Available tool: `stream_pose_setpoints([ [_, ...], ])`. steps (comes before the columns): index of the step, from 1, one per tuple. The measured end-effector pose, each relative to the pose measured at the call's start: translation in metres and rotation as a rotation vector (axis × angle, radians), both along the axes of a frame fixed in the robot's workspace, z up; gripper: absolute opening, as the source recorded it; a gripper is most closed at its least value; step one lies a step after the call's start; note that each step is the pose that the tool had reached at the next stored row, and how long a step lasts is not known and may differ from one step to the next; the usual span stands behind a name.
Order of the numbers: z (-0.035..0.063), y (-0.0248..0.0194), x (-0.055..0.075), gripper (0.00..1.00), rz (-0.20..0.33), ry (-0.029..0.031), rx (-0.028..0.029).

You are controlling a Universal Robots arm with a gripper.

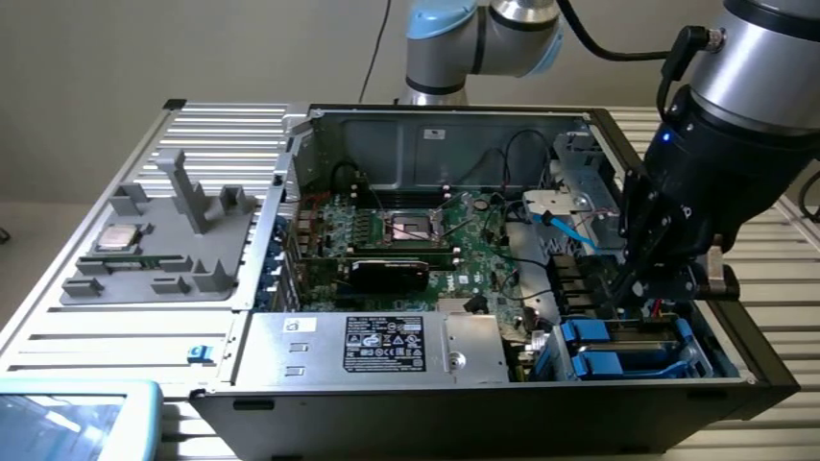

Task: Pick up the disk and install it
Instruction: 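Insert the first disk wire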

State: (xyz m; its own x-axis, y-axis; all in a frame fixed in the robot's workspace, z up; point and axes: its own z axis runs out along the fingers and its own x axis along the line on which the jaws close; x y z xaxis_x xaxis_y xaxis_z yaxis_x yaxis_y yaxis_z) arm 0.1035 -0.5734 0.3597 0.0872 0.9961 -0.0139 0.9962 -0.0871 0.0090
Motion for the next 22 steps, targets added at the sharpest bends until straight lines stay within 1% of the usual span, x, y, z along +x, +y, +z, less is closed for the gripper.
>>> stream_pose_setpoints([
  [1, 0.0000, -0.0007, 0.002, 0.16, 0.000, 0.0074, 0.0001],
  [2, -0.0001, -0.0009, 0.004, 0.16, 0.000, 0.0133, 0.0002],
  [3, 0.0000, -0.0009, 0.004, 0.16, 0.000, 0.0151, -0.0002],
  [18, 0.0000, -0.0009, 0.004, 0.16, 0.000, 0.0152, -0.0004],
  [19, 0.0000, -0.0011, 0.006, 0.16, 0.000, 0.0152, -0.0003],
  [22, 0.0000, -0.0025, 0.015, 0.16, 0.000, 0.0184, -0.0004],
])
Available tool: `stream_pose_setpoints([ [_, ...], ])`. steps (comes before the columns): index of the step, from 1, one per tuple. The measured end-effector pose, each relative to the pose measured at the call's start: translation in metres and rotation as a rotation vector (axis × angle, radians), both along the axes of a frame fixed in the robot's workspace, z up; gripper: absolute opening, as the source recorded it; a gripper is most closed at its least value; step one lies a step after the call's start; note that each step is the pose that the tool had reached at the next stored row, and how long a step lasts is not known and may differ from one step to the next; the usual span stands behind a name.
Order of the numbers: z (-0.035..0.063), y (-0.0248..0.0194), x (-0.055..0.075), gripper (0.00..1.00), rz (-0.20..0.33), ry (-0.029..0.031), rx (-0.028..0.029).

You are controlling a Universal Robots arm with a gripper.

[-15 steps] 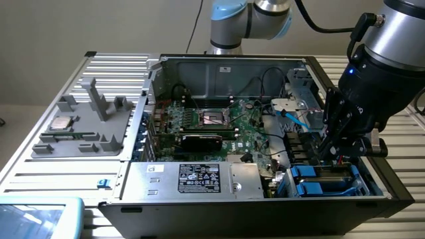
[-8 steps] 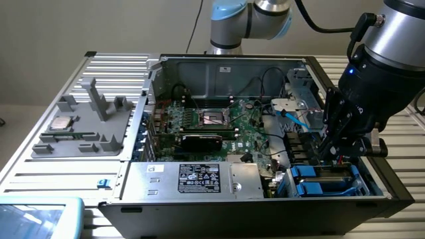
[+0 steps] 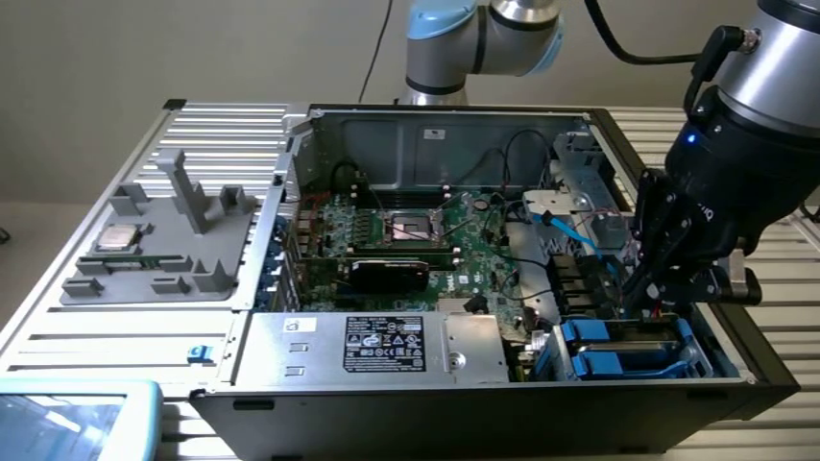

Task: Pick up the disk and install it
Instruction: 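Insert the first disk wire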

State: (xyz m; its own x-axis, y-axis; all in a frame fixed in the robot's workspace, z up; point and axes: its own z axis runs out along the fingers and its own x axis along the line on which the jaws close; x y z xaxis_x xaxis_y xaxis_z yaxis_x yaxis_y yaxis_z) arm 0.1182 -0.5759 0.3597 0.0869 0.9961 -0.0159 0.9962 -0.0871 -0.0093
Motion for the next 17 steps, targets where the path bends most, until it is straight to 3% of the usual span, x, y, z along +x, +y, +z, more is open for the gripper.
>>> stream_pose_setpoints([
  [17, -0.0159, -0.0014, 0.001, 0.16, -0.002, 0.0014, -0.0001],
])
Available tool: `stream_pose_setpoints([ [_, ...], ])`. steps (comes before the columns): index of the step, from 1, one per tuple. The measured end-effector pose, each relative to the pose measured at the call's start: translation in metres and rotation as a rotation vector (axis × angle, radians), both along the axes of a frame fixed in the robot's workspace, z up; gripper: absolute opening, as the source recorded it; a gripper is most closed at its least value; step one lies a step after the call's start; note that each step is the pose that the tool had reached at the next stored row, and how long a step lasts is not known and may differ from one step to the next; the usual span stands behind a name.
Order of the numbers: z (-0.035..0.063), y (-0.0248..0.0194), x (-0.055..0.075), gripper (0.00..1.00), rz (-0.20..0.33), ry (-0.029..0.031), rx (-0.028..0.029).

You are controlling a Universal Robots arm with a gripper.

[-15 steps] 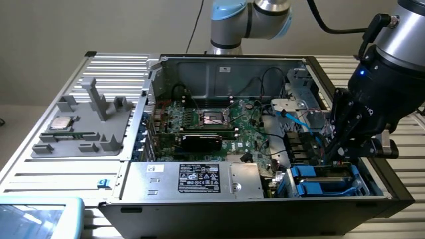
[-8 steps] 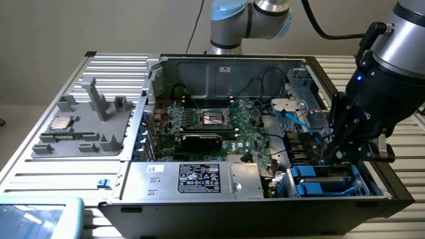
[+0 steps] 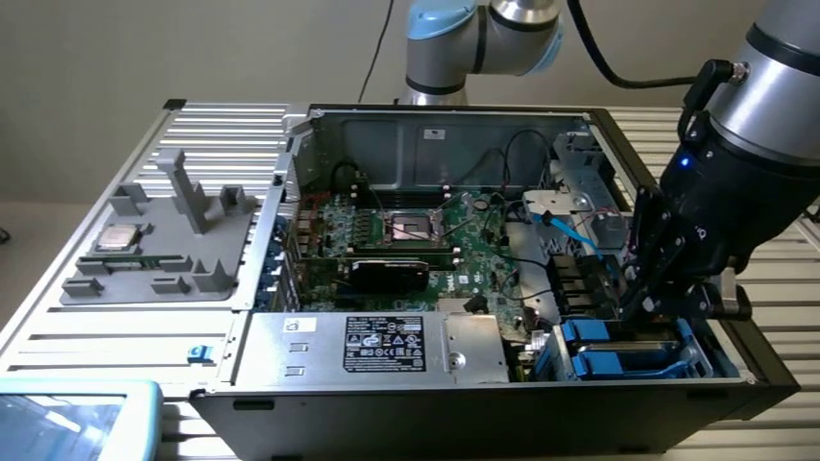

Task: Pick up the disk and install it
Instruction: 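Insert the first disk wire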

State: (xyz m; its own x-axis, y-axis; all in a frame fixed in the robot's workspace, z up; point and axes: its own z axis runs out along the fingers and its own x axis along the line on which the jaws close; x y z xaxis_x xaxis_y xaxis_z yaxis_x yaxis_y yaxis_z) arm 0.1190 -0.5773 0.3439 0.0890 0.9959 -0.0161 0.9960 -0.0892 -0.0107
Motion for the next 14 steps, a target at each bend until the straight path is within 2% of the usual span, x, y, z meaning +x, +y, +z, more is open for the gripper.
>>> stream_pose_setpoints([
  [2, -0.0002, -0.0004, 0.0000, 0.16, 0.000, 0.0027, 0.0001],
  [5, -0.0002, -0.0022, 0.0001, 0.16, -0.002, 0.0138, -0.0014],
  [7, -0.0004, -0.0029, 0.0006, 0.16, -0.003, 0.0190, -0.0033],
  [14, -0.0012, -0.0031, 0.0041, 0.16, -0.004, 0.0194, -0.0040],
])
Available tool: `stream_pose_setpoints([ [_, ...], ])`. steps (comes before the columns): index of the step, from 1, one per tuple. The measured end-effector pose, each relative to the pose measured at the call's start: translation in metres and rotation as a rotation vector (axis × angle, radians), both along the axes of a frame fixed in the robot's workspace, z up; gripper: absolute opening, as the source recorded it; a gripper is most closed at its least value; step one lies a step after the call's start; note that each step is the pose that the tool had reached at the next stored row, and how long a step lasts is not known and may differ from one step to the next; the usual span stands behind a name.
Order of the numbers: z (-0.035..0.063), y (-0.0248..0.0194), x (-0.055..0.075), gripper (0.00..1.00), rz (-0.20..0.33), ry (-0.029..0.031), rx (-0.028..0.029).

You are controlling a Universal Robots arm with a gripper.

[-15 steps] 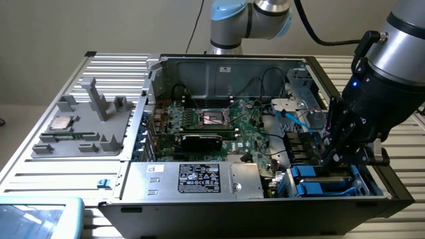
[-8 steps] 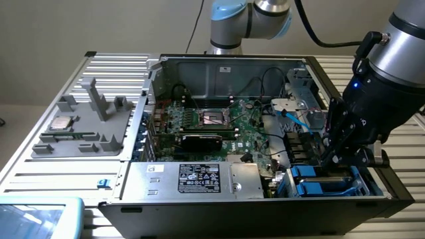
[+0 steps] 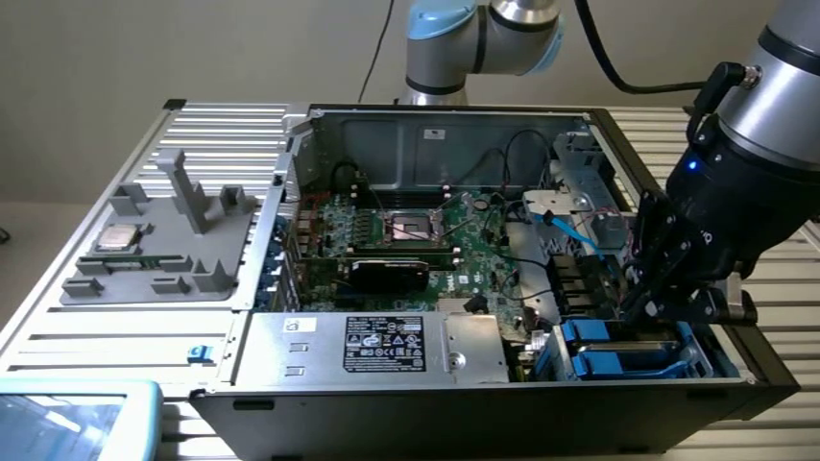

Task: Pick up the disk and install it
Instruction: 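Insert the first disk wire, then insert the second disk wire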

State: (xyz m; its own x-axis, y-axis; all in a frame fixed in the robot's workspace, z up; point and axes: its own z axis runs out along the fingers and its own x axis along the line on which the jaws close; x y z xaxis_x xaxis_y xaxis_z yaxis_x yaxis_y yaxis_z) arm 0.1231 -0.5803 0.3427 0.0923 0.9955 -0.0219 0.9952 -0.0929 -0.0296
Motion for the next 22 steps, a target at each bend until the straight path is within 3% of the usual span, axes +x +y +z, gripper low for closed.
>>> stream_pose_setpoints([
  [22, -0.0092, -0.0016, 0.0005, 0.16, -0.006, 0.0000, -0.0002],
])
